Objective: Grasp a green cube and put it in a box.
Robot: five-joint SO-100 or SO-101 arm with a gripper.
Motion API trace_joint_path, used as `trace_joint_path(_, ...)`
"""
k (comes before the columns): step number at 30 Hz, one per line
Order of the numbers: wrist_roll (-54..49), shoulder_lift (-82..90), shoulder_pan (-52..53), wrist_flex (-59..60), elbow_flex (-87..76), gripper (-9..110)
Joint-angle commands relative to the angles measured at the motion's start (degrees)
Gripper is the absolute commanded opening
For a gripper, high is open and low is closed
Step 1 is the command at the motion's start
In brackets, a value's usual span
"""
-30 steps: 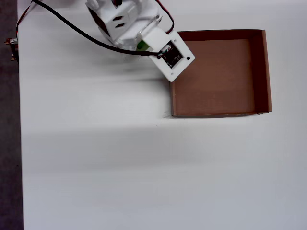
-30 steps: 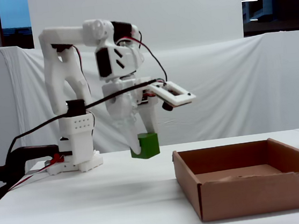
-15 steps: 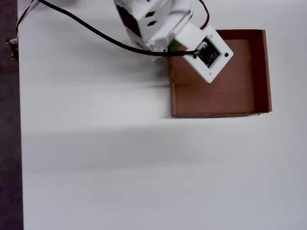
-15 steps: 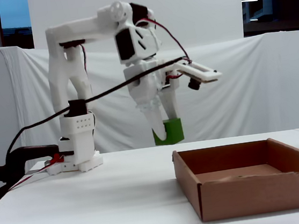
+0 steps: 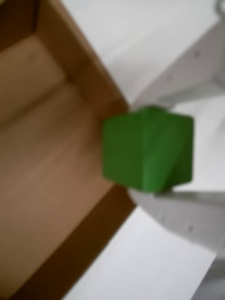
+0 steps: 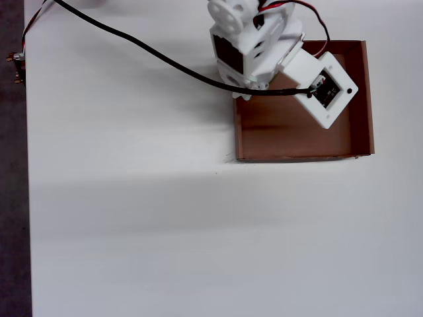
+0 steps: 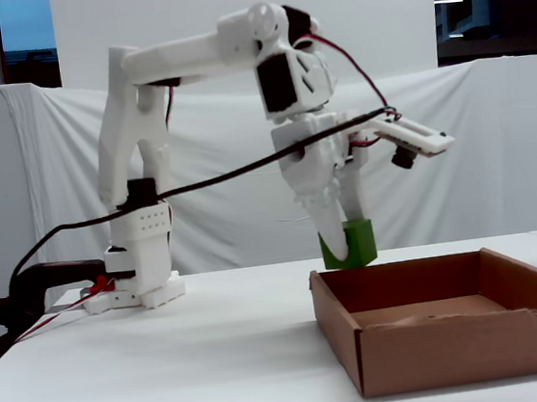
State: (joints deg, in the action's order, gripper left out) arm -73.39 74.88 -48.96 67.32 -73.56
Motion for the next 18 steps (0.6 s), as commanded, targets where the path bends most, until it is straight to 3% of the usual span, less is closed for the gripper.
trace_joint_path(1,0.53,0.09,-1.41,0.44,3.87,13)
trace_joint_path(18,1.67,-10.72,-3.69,1.41,12.74,13)
